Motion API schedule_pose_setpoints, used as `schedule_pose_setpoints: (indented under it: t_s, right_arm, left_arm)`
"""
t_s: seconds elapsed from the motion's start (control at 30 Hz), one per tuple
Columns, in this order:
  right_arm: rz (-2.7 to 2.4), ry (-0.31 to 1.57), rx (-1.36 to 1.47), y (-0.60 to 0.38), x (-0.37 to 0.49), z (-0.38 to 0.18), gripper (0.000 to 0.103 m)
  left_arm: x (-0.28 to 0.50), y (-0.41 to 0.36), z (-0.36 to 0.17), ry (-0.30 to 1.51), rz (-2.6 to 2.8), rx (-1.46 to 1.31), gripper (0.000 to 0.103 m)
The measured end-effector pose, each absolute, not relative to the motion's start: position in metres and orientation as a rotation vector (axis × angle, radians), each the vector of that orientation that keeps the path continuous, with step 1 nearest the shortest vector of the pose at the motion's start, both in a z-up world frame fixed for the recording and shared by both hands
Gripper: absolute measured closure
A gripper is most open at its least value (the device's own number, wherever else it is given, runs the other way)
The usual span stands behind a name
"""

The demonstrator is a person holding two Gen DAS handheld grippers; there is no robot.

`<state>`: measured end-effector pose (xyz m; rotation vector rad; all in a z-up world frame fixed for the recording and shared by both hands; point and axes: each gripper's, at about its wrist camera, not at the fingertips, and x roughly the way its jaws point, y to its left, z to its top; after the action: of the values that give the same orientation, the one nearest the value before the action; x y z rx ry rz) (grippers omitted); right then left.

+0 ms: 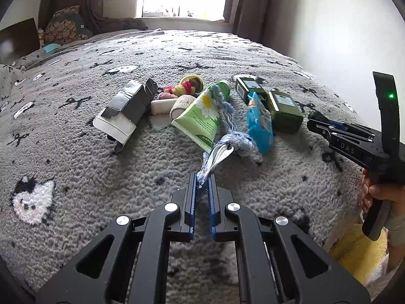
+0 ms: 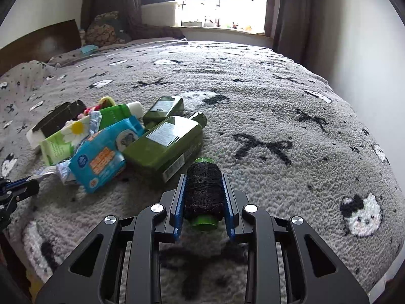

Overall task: Collect trash
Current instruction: 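Carry the wrapper and spool over the bed edge down to the bin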

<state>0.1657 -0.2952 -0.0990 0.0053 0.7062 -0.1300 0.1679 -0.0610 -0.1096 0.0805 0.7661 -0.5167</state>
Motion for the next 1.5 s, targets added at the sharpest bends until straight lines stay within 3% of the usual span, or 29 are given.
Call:
schedule_pose_setpoints:
  t_s: [0.43,0.6,1.03,1.5]
  right_arm:
    - [0.042,0.576,0.046,-0.255,0.053,-0.079,0.076]
    - [0.078,0.588,0.077,-0.24,0.019,-0.089,0.076]
    - [0.137,0.815,0.097,-0.206,-0.028,-0.156,0.076]
    - [0.2,1.138,0.153,-0.191,-0.018,-0.239,0.076]
  left_arm:
    - [0.062,-0.031,-0.092,0.657,-0.505,0.071,0.097]
    - [0.028,-0.02,-0.096,0.707,-0.518,0.069,0.097]
    - [-0.029,-0.014,-0.159,0.933,-0.563,0.12,0.097]
    - [-0.023,-0.027,-0.255,1.235,-0.544,0.176,0.097]
